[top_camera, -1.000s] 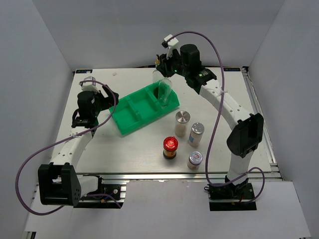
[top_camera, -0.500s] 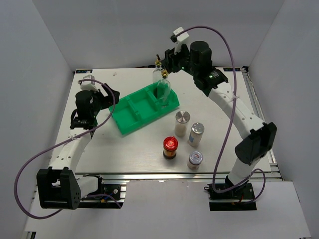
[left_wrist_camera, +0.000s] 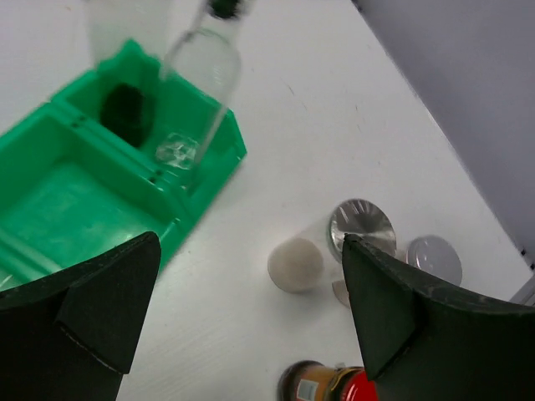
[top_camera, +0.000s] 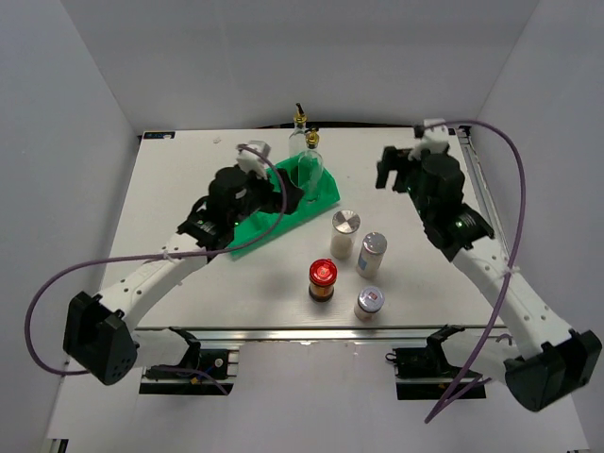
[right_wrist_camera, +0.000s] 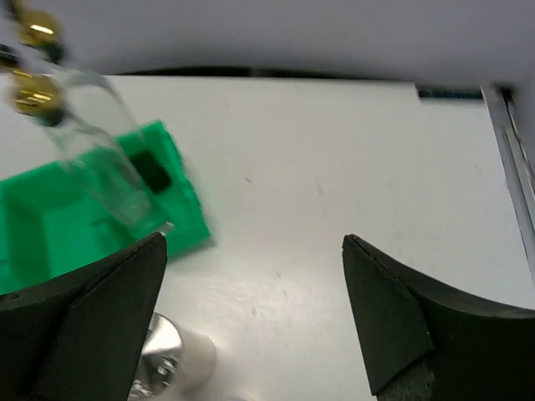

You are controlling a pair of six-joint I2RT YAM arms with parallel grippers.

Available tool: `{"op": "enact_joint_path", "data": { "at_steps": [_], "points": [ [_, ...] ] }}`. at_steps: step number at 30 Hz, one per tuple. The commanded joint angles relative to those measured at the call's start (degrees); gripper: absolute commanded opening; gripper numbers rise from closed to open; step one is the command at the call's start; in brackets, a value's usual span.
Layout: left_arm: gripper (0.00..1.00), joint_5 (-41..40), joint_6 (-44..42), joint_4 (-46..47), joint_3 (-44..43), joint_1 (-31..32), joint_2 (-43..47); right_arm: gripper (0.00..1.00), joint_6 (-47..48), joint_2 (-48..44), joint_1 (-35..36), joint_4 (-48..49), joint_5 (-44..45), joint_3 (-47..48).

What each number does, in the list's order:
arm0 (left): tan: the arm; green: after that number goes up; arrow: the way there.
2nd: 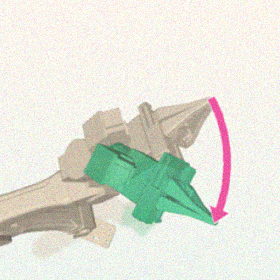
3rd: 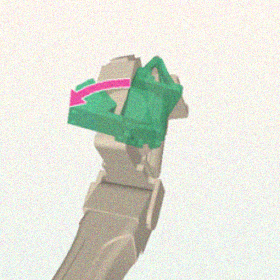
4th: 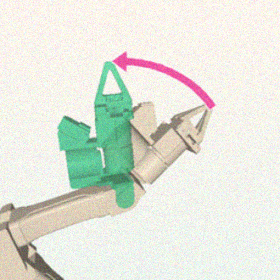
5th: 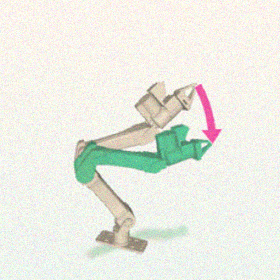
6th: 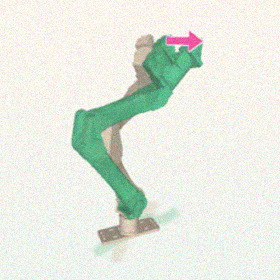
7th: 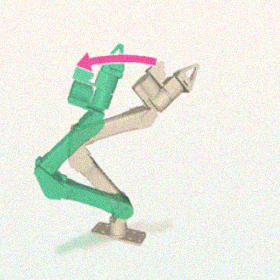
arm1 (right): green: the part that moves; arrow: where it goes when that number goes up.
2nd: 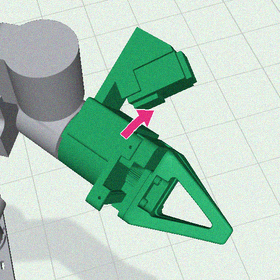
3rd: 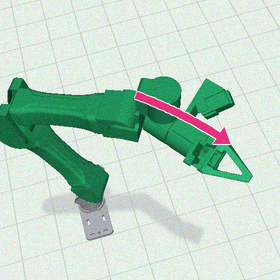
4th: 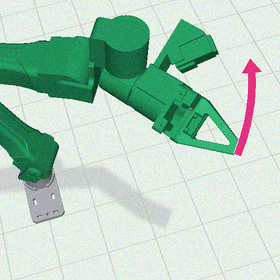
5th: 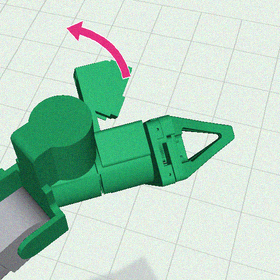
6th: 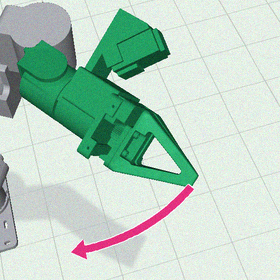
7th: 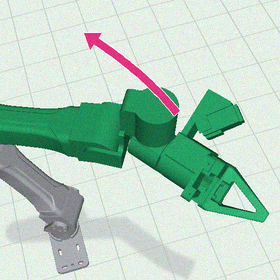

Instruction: Organize the condiment bottles

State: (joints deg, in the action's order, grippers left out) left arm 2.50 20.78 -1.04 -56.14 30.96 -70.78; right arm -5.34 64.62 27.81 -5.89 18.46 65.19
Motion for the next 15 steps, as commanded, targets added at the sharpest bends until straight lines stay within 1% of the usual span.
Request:
{"op": "enact_joint_path", "data": {
  "at_steps": [1, 2, 4, 6, 10, 15],
  "points": [
    [0.98, -4.0, -4.2, -3.6, -3.6, 6.6, -4.3, 0.9, -11.1, -8.2, -5.0, -1.7, 10.5, -8.6],
    [0.98, -4.7, -5.1, -5.0, -5.5, 8.1, -5.6, 0.89, -13.6, -9.9, -6.3, -1.7, 10.3, -13.4],
    [0.98, -6.7, -7.1, -6.6, -7.7, 11.8, -10.0, 0.89, -15.0, -14.6, -9.7, -1.6, 9.6, -17.1],
    [0.98, -7.1, -8.0, -8.0, -10.5, 13.1, -12.8, 0.9, -15.8, -16.7, -11.4, -1.9, 9.6, -20.3],
    [0.98, -7.3, -9.1, -9.2, -14.9, 15.0, -20.1, 0.89, -15.3, -19.7, -13.8, -2.5, 9.9, -22.9],
    [0.98, -7.4, -11.7, -11.2, -19.0, 18.7, -24.5, 0.89, -14.5, -19.6, -15.2, -2.4, 9.3, -23.9]
  ]
}}
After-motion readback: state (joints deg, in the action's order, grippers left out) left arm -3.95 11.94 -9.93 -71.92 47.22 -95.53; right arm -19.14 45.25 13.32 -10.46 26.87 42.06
